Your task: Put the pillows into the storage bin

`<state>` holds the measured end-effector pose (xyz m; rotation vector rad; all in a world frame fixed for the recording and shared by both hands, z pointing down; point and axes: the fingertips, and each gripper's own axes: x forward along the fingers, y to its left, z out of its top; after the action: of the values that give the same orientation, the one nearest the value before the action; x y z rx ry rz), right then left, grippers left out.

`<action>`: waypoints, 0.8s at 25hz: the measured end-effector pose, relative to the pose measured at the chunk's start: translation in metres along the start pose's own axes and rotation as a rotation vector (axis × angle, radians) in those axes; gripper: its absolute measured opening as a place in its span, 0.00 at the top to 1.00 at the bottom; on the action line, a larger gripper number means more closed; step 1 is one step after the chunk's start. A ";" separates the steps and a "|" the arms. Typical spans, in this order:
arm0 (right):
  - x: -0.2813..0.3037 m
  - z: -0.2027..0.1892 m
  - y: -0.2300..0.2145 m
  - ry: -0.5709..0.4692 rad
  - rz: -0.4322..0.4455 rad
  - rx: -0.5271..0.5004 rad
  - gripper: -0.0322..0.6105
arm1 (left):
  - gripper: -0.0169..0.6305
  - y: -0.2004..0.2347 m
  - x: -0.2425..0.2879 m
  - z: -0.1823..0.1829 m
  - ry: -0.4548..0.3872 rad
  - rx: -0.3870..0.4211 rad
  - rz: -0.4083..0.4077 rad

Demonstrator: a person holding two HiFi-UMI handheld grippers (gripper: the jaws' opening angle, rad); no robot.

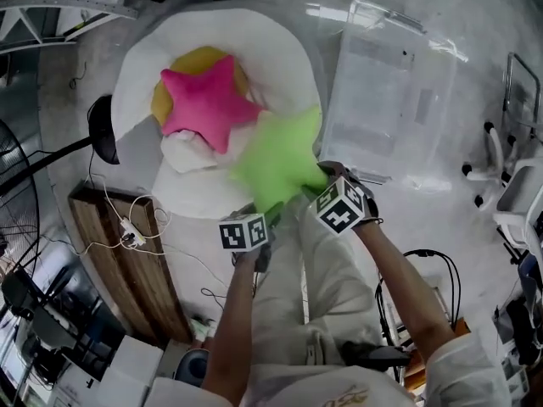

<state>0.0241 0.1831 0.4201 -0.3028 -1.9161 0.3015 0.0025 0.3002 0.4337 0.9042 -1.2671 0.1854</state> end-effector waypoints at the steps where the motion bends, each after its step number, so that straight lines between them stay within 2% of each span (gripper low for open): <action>1: -0.009 0.000 -0.005 -0.013 -0.012 0.010 0.57 | 0.51 -0.008 -0.002 0.005 0.001 0.020 0.000; 6: -0.046 0.001 -0.039 -0.092 -0.069 0.079 0.57 | 0.52 -0.048 -0.003 0.038 -0.016 0.130 0.003; 15: -0.103 -0.025 -0.101 -0.214 -0.196 0.227 0.57 | 0.52 -0.122 0.017 0.084 -0.013 0.350 0.002; 20: -0.125 -0.051 -0.123 -0.258 -0.277 0.320 0.57 | 0.52 -0.156 0.036 0.093 0.004 0.455 -0.027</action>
<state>0.1073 0.0278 0.3726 0.2239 -2.0926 0.4712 0.0371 0.1229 0.3919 1.3071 -1.2291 0.4666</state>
